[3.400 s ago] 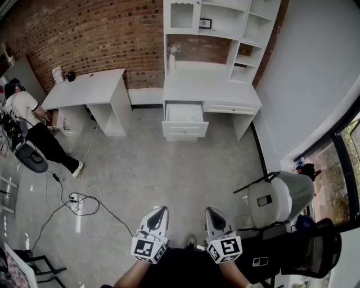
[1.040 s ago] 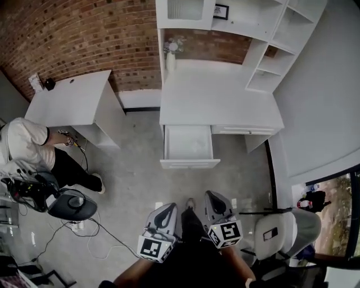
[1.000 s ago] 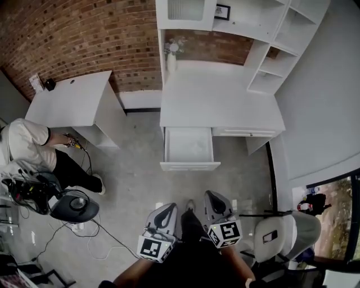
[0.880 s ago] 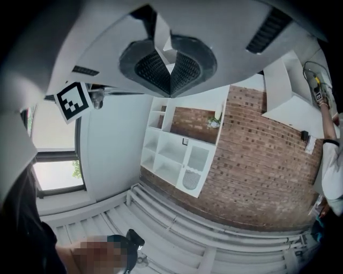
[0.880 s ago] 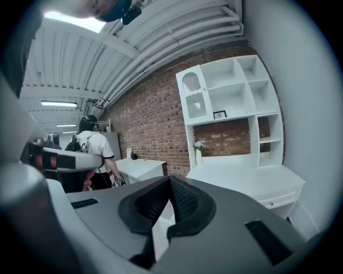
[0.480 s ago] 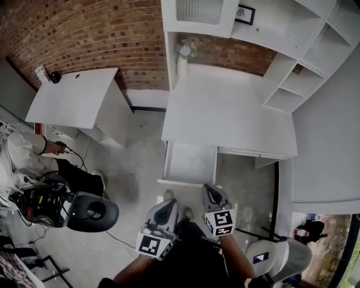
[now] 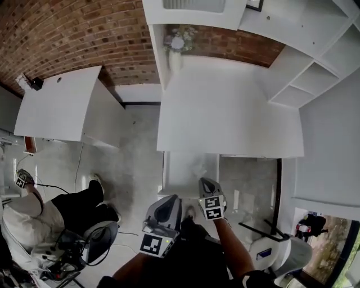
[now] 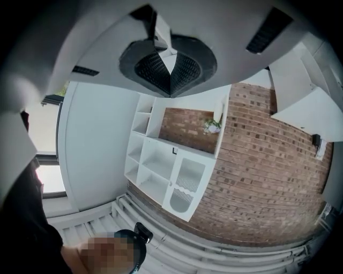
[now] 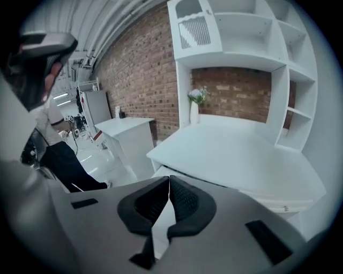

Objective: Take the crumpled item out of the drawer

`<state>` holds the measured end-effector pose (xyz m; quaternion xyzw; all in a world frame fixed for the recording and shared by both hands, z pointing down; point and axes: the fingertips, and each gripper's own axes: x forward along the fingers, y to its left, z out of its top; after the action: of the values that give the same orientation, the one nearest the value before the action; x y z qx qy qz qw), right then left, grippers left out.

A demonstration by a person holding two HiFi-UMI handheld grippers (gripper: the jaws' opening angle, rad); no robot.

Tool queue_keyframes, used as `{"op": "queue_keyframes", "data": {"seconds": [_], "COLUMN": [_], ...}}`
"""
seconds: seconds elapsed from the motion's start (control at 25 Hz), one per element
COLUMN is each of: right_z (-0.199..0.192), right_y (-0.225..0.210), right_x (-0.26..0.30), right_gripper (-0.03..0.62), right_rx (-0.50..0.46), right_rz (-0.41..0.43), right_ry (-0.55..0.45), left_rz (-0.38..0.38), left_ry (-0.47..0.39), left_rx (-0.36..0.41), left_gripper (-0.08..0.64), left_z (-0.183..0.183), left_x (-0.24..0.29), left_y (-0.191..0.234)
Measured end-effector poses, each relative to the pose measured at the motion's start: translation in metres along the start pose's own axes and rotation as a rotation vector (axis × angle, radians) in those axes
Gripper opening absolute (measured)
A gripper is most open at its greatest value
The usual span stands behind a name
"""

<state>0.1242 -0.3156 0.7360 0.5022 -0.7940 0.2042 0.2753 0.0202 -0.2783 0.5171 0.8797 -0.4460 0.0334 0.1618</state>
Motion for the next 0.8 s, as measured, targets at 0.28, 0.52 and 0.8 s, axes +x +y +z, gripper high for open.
{"op": "queue_keyframes", "data": {"seconds": [0.28,0.52,0.8], "right_z": [-0.080,-0.154,-0.208], "right_y": [-0.031,-0.047,-0.050], "right_x": [0.122,0.187,0.233], "right_gripper": [0.080,0.119,0.200], "right_rx": [0.028,0.036,0.040], "right_rz": [0.005,0.018,0.033], "right_ry": [0.256,0.462,0.615], "left_rz": [0.006,0.025,0.035], "left_ry": [0.041,0.081,0.109], "left_rx": [-0.046,-0.075,-0.101], "left_gripper": [0.017,0.017,0.017], "left_z": [-0.009,-0.036,-0.062], "left_x": [0.074,0.116,0.135], "left_y": [0.057,0.088,0.105]}}
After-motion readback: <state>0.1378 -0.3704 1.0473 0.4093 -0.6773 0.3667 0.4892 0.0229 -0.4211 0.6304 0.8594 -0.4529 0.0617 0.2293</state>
